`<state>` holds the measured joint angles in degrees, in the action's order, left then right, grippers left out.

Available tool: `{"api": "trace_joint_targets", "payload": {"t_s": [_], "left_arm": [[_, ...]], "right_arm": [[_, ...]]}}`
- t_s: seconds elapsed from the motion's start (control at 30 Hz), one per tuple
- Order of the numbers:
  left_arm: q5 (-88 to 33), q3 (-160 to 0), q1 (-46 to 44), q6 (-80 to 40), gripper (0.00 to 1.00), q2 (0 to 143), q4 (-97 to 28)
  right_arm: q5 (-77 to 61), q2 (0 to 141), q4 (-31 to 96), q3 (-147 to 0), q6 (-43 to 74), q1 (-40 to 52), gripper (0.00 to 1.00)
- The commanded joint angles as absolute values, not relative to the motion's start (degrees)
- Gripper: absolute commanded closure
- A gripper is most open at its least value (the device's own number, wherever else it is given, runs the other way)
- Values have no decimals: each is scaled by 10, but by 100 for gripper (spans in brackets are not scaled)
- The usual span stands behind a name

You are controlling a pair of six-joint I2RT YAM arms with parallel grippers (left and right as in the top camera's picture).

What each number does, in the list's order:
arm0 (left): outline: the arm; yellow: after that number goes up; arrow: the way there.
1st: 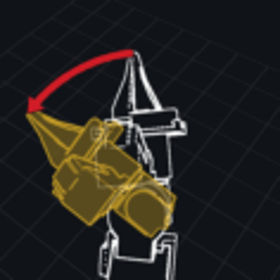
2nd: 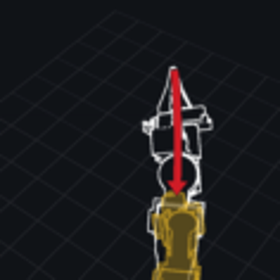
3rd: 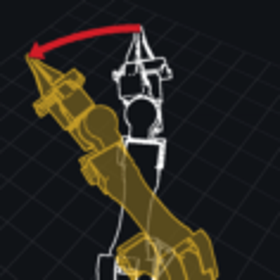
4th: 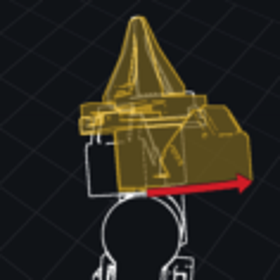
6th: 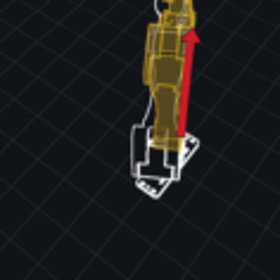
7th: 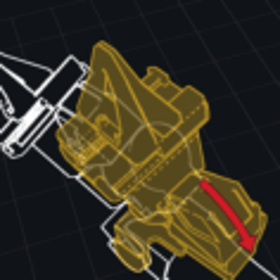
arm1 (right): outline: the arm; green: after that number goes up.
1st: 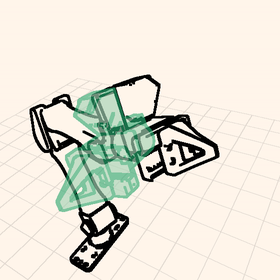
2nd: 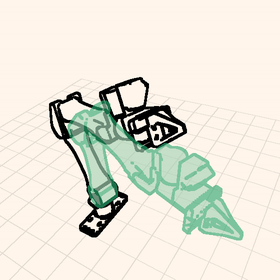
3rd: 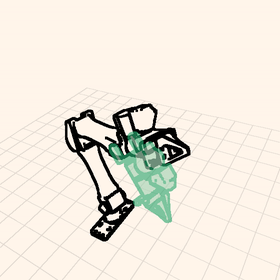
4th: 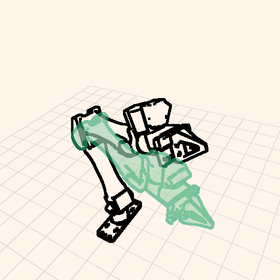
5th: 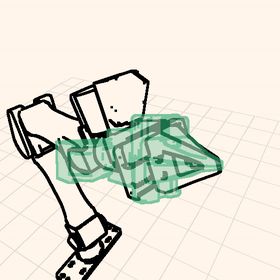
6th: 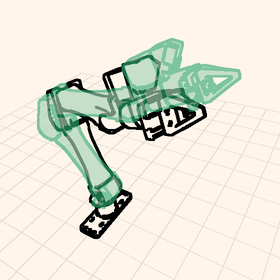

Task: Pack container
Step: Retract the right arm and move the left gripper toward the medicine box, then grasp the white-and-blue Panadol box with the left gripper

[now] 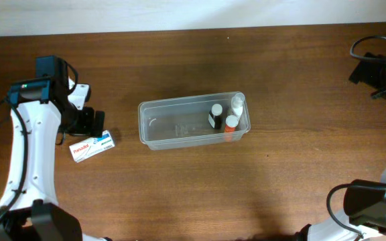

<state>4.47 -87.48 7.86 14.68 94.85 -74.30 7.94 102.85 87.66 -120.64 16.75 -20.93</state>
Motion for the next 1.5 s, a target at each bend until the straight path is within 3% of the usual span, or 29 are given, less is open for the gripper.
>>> {"api": "trace_joint_targets", "payload": {"t_s": [0.0, 0.47, 1.4, 1.47], "left_arm": [[54, -870, 81, 257, 1, 969, -743], [54, -870, 81, 432, 1, 1077, -744], [45, -870, 78, 434, 1, 1246, -687], [29, -870, 78, 434, 6, 1246, -683]], "right_arm": [[86, 1025, 876, -1209, 175, -211, 2], [86, 1025, 876, -1209, 175, -211, 2], [86, 1025, 876, -1209, 175, -210, 2], [86, 1025, 876, -1209, 175, -210, 2]]}}
